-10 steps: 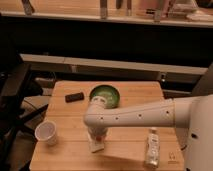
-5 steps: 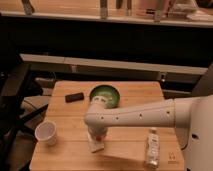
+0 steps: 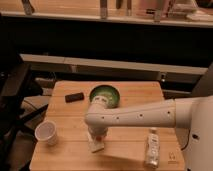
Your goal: Place the pepper on the white sponge
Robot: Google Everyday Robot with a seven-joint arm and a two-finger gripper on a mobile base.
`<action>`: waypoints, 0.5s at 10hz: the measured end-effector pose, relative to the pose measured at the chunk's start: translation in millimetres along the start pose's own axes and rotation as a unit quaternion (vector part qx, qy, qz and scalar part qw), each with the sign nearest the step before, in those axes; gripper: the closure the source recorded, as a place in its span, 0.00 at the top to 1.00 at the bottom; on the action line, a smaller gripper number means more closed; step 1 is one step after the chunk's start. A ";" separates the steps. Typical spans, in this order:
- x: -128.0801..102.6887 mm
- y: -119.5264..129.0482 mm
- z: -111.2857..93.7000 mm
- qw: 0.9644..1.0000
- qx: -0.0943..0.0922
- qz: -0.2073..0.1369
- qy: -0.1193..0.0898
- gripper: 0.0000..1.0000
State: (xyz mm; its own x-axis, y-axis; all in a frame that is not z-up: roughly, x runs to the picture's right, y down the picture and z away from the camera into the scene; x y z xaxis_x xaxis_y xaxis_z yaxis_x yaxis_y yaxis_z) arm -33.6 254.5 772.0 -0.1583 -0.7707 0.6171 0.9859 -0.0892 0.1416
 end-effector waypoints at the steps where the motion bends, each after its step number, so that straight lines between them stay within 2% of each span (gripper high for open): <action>1: 0.0 0.0 0.2 1.000 0.001 -0.003 0.000 0.16; 3: -0.1 0.5 -0.2 1.000 0.003 -0.009 0.000 0.27; 4: -0.1 0.6 -0.2 1.000 0.004 -0.011 0.000 0.38; 5: -0.2 0.6 -0.2 1.000 0.004 -0.012 0.000 0.41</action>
State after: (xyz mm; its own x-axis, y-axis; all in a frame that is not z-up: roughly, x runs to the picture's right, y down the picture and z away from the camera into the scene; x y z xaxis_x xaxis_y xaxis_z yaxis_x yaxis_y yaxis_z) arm -33.0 254.5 771.8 -0.1816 -0.7681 0.6140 0.9814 -0.1017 0.1629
